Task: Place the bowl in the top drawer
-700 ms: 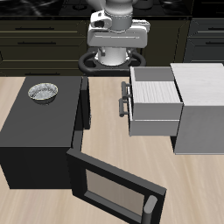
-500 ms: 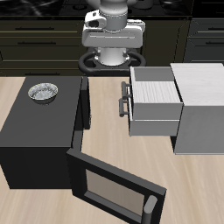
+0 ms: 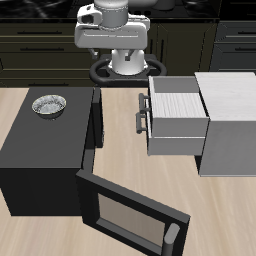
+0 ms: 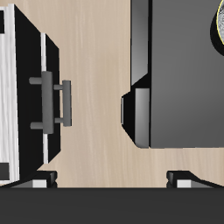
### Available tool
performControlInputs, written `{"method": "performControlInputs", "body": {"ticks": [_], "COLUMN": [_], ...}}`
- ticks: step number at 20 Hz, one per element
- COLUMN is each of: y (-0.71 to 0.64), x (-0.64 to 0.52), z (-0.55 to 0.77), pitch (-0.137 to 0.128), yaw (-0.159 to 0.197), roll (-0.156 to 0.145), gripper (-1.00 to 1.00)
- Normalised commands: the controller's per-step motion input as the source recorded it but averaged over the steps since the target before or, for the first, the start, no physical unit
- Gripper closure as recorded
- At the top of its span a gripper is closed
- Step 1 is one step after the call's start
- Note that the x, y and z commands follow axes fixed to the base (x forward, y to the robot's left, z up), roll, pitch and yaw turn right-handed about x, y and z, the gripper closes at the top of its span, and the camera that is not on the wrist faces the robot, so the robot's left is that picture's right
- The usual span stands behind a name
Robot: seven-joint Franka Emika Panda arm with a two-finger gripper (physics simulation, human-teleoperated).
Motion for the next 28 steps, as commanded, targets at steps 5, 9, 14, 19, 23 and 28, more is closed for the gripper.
{"method": "performControlInputs", "body": {"ticks": [5,9,14,19,23,28], "y": [-0.26,-0.21,-0.21,-0.16,-0.21,-0.24], "x": [0.21,0.22,0.3,0.3,0.35,0.32], "z": [0.14,0.1,0.06,0.01,0.04,0.05], "pitch": [0.018,0.013,0.038,0.029,-0.011,0.01], "yaw": [0.021,-0.003,-0.015,-0.004,0.005,-0.023], "roll": [-0.009,-0.004,-0.002,-0.009,-0.031,-0.04], "gripper": [-1.0,-1.0,-1.0,-1.0,-1.0,-1.0]}}
